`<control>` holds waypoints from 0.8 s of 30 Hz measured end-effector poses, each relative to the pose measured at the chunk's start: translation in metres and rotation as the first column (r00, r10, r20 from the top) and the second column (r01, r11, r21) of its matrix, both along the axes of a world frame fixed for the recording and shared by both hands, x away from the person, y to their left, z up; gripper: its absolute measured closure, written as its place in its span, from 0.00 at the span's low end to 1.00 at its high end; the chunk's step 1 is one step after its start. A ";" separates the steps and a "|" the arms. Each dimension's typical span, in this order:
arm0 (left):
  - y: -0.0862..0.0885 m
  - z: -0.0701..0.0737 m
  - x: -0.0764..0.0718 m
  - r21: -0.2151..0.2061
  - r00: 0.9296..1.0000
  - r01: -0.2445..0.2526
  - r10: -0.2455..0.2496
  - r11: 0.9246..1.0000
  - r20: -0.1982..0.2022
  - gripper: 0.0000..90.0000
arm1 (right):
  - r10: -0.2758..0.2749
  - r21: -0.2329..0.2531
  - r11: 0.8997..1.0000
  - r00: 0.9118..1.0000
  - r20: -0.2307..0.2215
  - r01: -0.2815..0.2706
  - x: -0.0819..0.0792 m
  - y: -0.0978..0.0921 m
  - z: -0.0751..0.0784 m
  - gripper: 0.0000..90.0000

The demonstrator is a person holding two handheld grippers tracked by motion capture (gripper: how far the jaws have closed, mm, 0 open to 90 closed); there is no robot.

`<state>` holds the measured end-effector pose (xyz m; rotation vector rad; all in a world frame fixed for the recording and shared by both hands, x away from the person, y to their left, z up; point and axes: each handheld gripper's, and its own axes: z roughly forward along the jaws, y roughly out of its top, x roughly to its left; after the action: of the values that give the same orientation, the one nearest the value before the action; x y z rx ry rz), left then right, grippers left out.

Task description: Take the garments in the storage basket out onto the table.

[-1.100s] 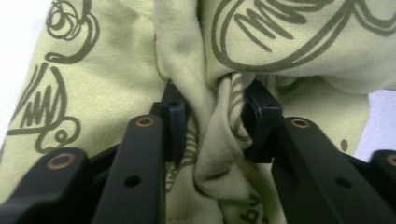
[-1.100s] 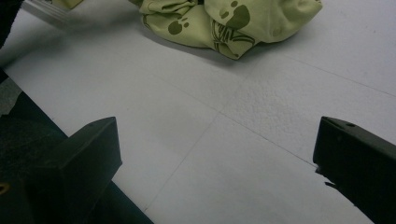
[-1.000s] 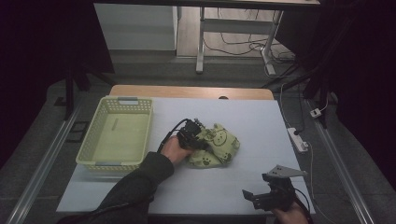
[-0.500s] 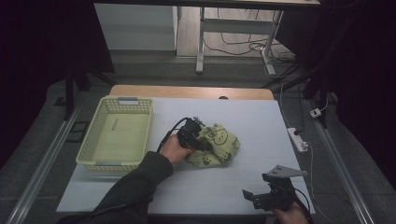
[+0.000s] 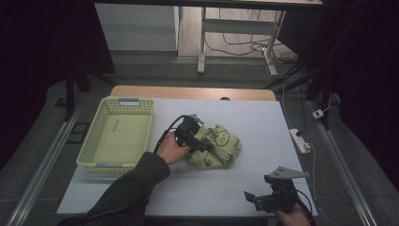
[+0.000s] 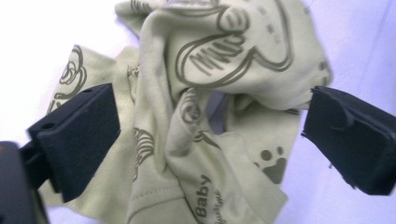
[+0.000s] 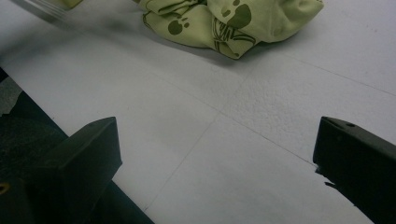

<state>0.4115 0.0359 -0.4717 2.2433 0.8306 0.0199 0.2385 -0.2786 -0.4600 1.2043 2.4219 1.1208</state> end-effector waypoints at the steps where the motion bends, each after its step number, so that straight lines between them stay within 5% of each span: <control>1: 0.001 0.002 -0.001 -0.004 1.000 0.000 0.000 1.000 0.003 0.03 | 0.000 0.000 1.000 1.000 0.001 0.000 0.000 0.000 0.000 0.01; 12: 0.012 0.011 -0.014 -0.067 0.998 0.061 -0.061 0.996 -0.002 0.00 | -0.001 0.001 1.000 1.000 -0.002 0.001 0.000 0.000 0.000 0.01; 24: 0.032 0.016 -0.034 -0.104 0.998 0.057 -0.056 0.993 0.017 0.00 | 0.005 0.002 1.000 1.000 0.000 -0.005 0.000 0.000 0.000 0.01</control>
<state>0.3778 0.0679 -0.4561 2.1652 0.7435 -0.0334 0.2385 -0.2785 -0.4600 1.1988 2.4256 1.1246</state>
